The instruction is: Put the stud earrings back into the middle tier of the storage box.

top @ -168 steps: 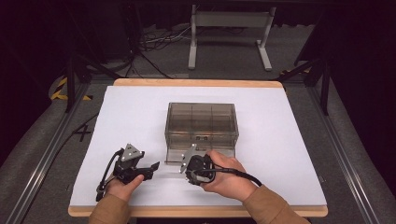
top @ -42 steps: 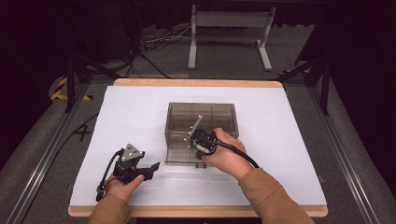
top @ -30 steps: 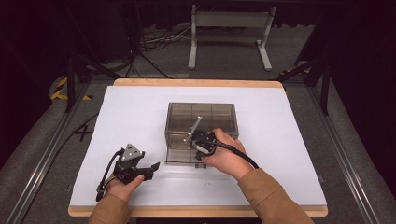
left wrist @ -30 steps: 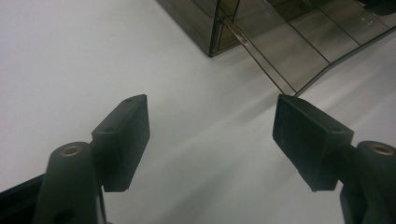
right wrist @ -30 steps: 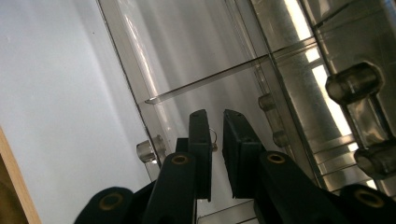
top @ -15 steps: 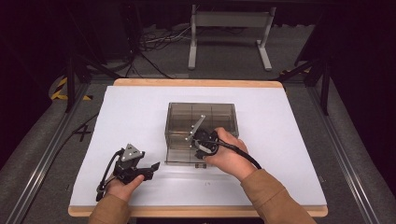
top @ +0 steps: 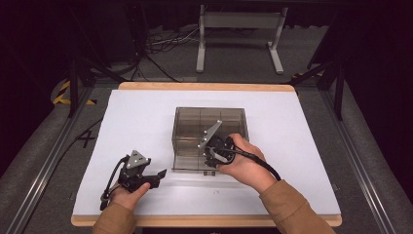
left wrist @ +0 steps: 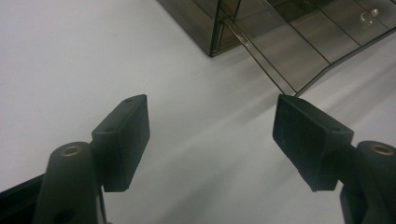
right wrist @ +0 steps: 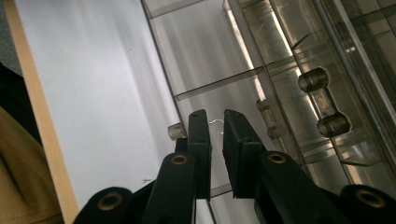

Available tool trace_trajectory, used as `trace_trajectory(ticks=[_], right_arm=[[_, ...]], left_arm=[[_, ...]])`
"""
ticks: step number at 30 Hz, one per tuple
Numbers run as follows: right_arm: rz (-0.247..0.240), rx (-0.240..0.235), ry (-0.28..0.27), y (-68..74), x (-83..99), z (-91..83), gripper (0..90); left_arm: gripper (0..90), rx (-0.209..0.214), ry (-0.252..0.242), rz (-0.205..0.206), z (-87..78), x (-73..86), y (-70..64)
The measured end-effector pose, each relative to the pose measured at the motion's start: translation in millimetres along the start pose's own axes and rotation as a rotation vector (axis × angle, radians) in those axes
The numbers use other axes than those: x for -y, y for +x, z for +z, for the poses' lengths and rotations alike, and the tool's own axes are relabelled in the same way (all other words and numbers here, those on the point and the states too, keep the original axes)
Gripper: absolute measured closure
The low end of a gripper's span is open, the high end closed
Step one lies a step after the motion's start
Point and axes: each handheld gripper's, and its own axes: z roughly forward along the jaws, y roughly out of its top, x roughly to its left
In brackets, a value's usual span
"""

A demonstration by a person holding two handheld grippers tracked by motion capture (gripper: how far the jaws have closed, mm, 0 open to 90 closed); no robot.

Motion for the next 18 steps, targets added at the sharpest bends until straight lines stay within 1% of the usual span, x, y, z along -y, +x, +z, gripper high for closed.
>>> trace_trajectory(ticks=[6, 8, 13, 18], right_arm=[[-0.019, -0.017, -0.024, 4.5, 4.2, -7.5, 80.8], [-0.018, -0.019, -0.023, 5.3, 4.7, -8.9, 80.7], [-0.028, -0.036, -0.045, 6.1, 8.1, -14.4, 80.4], [-0.056, -0.057, -0.056, 6.2, 12.9, -19.8, 80.0]], left_arm=[[28.0, -0.003, 0.005, 0.003, 0.0, -0.2, -0.3], [28.0, -0.002, 0.005, 0.002, -0.1, -0.1, -0.2], [28.0, -0.001, 0.005, 0.001, -0.1, -0.1, -0.1], [28.0, -0.002, 0.001, 0.000, 0.1, 0.0, 0.1]])
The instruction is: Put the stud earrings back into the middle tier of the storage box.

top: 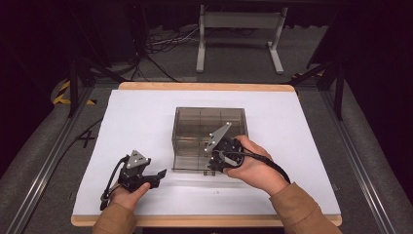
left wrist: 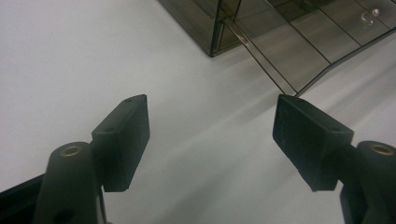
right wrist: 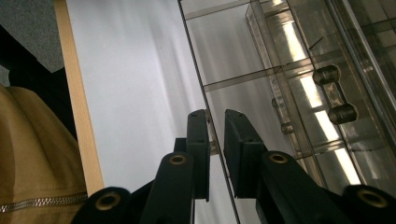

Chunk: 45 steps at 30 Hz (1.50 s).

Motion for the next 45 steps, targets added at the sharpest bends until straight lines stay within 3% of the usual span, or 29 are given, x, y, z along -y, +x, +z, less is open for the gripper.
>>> trace_trajectory(ticks=[17, 23, 42, 43, 45], right_arm=[[-0.022, -0.025, -0.011, 4.8, 10.5, -11.7, 79.5], [-0.063, -0.019, -0.008, 10.2, 12.9, -7.8, 79.0], [-0.098, -0.054, 0.025, 19.3, 21.1, 13.6, 77.0], [-0.077, -0.061, 0.038, 20.9, 21.9, 13.9, 76.9], [-0.086, -0.063, 0.033, 19.9, 23.4, 16.6, 76.7]], left_arm=[[28.0, -0.004, 0.004, 0.002, 0.2, 0.0, -0.5], [28.0, -0.005, 0.003, 0.002, 0.1, 0.0, -0.6], [28.0, -0.004, 0.002, 0.004, 0.4, 0.2, 0.0], [28.0, -0.003, 0.003, 0.003, 0.2, 0.1, 0.0], [28.0, -0.003, 0.002, 0.003, 0.5, 0.2, -0.2]])
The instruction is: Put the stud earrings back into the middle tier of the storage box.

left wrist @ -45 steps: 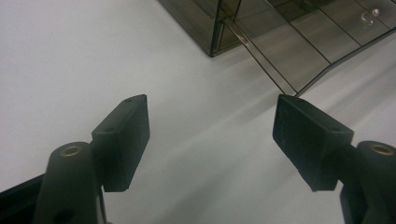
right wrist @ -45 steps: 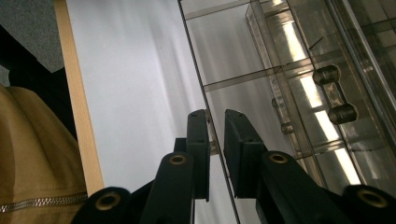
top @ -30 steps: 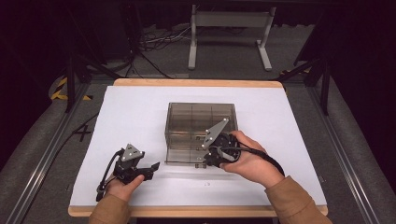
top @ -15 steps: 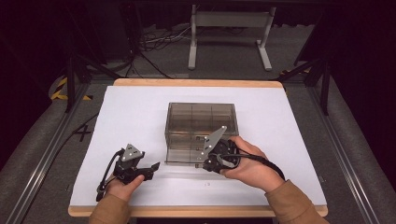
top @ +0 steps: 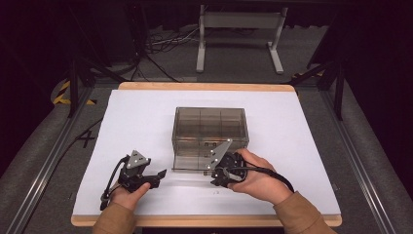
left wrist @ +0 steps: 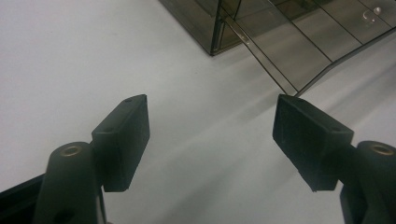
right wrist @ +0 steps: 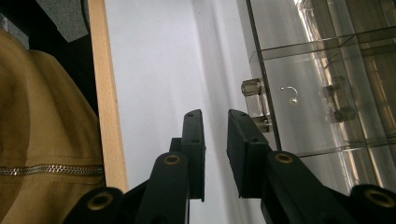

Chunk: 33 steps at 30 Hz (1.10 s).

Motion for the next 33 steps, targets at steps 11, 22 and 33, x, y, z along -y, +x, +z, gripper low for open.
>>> trace_trajectory(ticks=[11, 22, 33], right_arm=[[0.021, -0.014, 0.025, 2.3, 5.7, 11.4, 74.7], [0.020, -0.023, 0.047, 2.3, 10.0, 22.4, 74.4], [0.025, -0.028, 0.092, 3.4, 15.3, 39.6, 74.2]], left_arm=[[28.0, 0.000, 0.002, 0.001, -0.1, 0.0, -0.2], [28.0, 0.001, 0.001, 0.000, -0.2, 0.1, -0.1], [28.0, 0.000, 0.001, -0.001, -0.1, 0.2, 0.0]])
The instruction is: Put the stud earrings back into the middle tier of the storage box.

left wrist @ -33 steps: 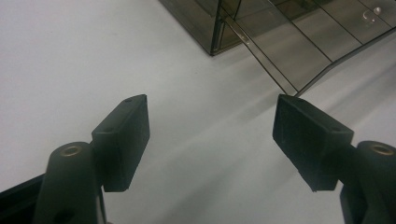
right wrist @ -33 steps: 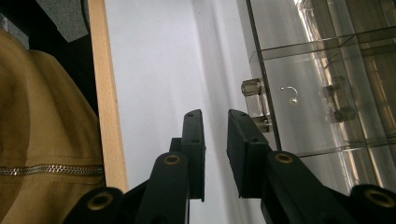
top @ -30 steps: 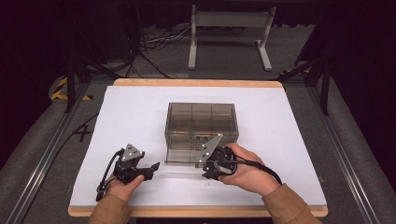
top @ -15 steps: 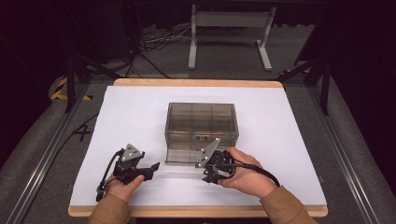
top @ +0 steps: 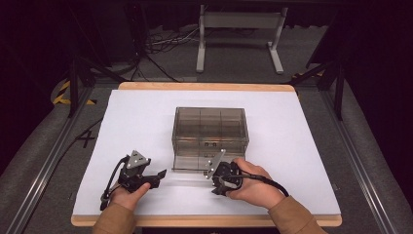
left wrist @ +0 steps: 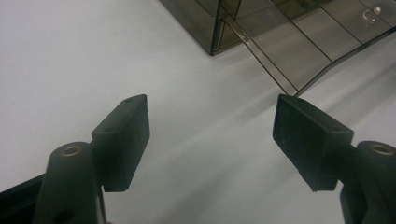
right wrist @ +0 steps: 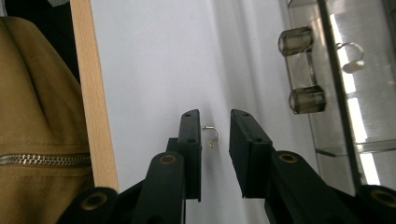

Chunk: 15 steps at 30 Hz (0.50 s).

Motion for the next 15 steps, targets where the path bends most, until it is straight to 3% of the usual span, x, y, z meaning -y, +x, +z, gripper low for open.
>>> trace_trajectory(ticks=[15], right_arm=[[-0.005, 0.013, 0.066, 0.3, -1.3, 14.4, 77.5]], left_arm=[[28.0, 0.001, 0.002, 0.002, 0.3, 0.1, -0.1]])
